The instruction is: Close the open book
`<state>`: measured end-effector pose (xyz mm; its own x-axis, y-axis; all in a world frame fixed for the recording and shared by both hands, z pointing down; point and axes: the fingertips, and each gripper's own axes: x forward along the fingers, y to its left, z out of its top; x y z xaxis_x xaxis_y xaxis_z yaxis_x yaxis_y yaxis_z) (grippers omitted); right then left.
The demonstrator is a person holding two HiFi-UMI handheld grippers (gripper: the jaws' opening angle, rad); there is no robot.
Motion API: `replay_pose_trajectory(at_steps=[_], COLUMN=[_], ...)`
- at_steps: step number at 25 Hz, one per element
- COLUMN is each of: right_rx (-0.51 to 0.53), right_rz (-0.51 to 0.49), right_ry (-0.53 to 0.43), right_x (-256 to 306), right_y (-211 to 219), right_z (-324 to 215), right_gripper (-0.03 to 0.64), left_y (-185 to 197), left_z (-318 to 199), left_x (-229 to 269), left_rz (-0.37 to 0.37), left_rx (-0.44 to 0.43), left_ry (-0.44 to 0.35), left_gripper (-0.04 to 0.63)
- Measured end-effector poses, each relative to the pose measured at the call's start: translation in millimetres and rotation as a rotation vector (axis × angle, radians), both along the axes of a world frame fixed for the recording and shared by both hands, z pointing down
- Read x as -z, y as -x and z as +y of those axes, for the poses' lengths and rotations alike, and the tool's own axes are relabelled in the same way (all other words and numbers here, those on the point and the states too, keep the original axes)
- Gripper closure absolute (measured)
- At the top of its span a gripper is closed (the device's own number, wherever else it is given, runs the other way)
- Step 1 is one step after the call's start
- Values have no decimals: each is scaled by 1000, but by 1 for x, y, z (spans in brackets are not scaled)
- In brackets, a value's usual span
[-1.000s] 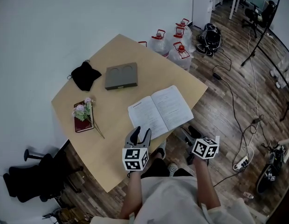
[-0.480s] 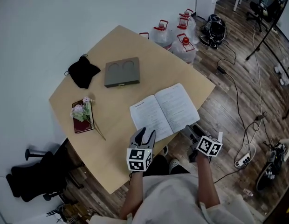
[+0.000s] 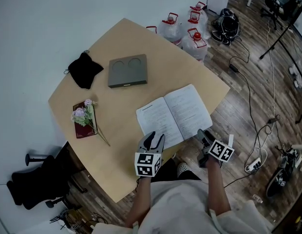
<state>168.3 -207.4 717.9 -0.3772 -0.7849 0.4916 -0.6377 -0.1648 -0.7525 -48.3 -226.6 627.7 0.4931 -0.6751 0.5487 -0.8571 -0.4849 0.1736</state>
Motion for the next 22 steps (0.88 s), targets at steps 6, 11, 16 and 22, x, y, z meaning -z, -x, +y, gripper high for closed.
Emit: replay_pose_trajectory(at_steps=[6, 11, 16, 22], right_rx=[-75, -129, -281, -304], right_rz=[-55, -77, -201, -336], right_ry=[45, 87, 116, 58], right_x=[-24, -41, -61, -56], right_y=[-12, -22, -34, -31], right_z=[-9, -16, -20, -27], right_gripper=[345, 348, 370, 433], left_y=[-3, -5, -3, 0], left_z=[-9, -16, -23, -23], left_x=[-16, -27, -37, -44], left_rz=[-2, -12, -41, -52], left_rx=[-8, -8, -16, -3], left_ry=[31, 56, 74, 101], left_gripper=[425, 426, 426, 428])
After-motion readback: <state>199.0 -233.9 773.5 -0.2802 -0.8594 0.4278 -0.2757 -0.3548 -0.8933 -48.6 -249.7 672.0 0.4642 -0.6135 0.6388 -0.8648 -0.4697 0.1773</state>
